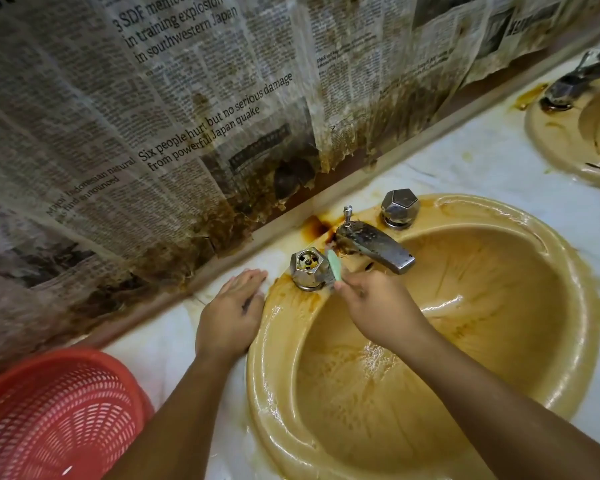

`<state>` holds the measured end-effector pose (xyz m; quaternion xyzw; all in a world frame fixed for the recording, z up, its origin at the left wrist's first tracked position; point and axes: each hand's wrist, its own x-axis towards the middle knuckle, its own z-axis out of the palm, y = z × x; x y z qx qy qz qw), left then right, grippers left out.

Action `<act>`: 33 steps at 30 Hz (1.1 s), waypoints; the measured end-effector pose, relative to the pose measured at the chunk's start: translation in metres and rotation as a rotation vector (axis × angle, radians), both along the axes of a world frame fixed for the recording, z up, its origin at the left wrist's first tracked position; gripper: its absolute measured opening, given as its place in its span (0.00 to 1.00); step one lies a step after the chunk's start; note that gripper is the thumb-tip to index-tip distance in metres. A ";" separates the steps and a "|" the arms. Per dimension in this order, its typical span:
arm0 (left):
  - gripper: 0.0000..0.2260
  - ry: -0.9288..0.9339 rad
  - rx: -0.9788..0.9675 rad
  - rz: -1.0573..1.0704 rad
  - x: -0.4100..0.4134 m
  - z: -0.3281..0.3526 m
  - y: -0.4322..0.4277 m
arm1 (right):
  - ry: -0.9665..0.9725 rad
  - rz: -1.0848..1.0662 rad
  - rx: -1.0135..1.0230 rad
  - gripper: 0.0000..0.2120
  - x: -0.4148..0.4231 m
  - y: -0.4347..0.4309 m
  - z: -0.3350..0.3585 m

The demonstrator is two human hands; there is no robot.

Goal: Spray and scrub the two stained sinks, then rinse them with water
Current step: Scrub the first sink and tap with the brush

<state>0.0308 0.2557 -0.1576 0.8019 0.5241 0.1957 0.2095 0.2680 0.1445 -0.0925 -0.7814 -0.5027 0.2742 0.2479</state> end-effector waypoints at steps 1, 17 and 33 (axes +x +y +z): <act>0.18 0.002 0.000 0.002 -0.001 -0.001 0.000 | 0.102 -0.046 0.025 0.18 -0.002 -0.006 -0.005; 0.18 -0.003 0.000 0.003 -0.001 -0.003 0.001 | 0.038 -0.007 0.056 0.19 0.007 0.000 0.030; 0.19 -0.004 -0.012 -0.008 -0.005 -0.008 0.003 | -0.180 0.092 -0.085 0.15 0.014 -0.004 0.014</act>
